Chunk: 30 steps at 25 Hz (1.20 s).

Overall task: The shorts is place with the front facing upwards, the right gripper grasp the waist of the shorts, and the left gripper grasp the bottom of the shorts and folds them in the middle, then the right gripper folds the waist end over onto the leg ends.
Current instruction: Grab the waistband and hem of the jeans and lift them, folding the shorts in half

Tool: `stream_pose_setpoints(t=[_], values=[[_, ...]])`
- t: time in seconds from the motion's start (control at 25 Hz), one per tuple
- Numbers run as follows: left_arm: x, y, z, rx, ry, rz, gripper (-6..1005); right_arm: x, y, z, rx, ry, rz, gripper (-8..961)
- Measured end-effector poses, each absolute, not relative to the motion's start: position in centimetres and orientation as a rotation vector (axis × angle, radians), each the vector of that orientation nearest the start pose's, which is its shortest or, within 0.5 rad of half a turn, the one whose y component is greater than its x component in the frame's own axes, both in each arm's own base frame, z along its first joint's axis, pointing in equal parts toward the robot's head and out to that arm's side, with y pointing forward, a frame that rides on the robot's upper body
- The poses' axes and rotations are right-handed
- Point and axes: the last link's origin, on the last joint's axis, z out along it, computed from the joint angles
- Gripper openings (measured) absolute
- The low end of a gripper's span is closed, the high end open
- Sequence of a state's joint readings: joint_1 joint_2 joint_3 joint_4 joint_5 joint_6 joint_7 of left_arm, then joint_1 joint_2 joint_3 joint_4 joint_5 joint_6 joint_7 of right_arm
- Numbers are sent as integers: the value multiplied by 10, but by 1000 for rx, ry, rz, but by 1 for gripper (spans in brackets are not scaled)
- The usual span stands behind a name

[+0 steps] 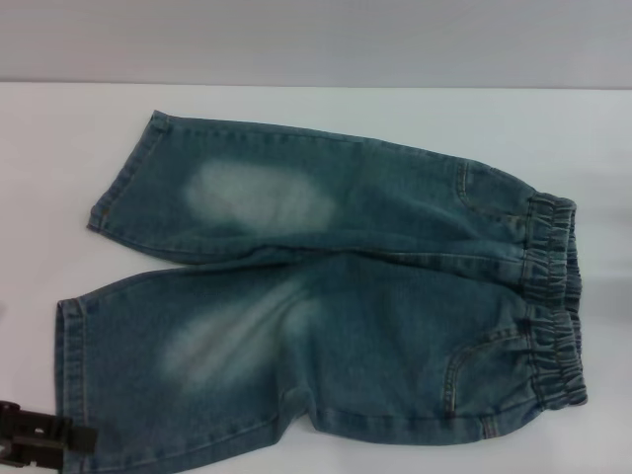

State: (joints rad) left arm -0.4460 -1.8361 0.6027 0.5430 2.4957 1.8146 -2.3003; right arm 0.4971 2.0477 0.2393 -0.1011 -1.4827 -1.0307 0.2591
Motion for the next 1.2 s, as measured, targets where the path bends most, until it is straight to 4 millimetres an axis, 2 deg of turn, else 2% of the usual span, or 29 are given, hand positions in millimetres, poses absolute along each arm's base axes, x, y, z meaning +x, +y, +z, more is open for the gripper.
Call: stream_pose_setpoints(t=[0.6,1.2], values=[[-360,243,62,-2323,-2247,-70,826,395,339,54,-1383,658,479,602],[-347,256,55,-2388,-2186,-149,826,396,339,54,-1385,666,466,602]])
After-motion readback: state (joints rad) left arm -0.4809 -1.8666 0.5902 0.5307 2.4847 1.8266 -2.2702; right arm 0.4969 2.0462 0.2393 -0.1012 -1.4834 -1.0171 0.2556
